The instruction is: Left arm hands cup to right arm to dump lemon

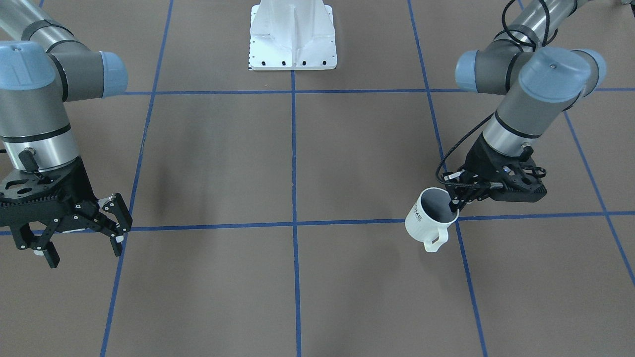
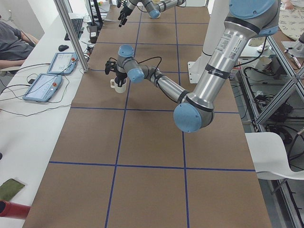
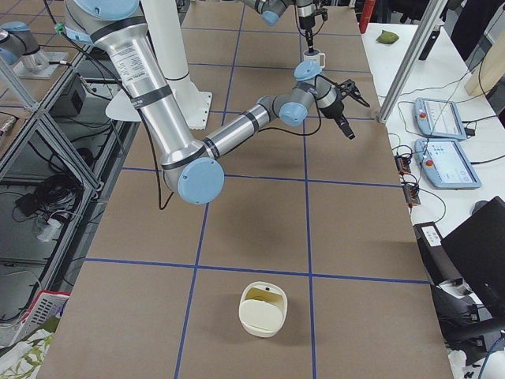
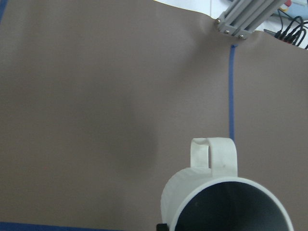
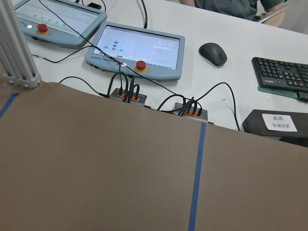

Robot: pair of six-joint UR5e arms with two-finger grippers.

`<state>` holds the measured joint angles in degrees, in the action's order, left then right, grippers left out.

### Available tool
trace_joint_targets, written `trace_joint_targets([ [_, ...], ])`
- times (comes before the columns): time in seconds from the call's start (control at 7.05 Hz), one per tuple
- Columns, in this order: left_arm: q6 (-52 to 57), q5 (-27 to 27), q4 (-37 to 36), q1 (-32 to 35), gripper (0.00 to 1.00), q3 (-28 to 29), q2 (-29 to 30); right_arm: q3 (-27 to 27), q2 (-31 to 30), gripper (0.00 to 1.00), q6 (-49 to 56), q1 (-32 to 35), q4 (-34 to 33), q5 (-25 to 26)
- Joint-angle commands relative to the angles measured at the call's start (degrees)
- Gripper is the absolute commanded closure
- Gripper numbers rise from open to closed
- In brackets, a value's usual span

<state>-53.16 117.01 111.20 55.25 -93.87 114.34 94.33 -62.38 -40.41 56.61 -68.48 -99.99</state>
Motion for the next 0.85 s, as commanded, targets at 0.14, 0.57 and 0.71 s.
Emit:
trace_joint_targets([
  [0.14, 14.87, 0.24, 0.86, 3.18, 1.00, -0.61, -9.36, 1.81, -3.52, 0.00, 2.69, 7.89, -4.11, -17.16],
  [0.57, 30.87, 11.21, 0.69, 9.78, 1.00, -0.61, -17.98, 1.65, -3.72, 0.00, 16.26, 15.88, -15.94, -29.25],
  [0.71, 33.62, 11.23, 0.69, 10.05, 1.00, -0.52, -19.92, 1.65, -4.07, 0.00, 19.90, 17.03, -18.42, -30.34],
])
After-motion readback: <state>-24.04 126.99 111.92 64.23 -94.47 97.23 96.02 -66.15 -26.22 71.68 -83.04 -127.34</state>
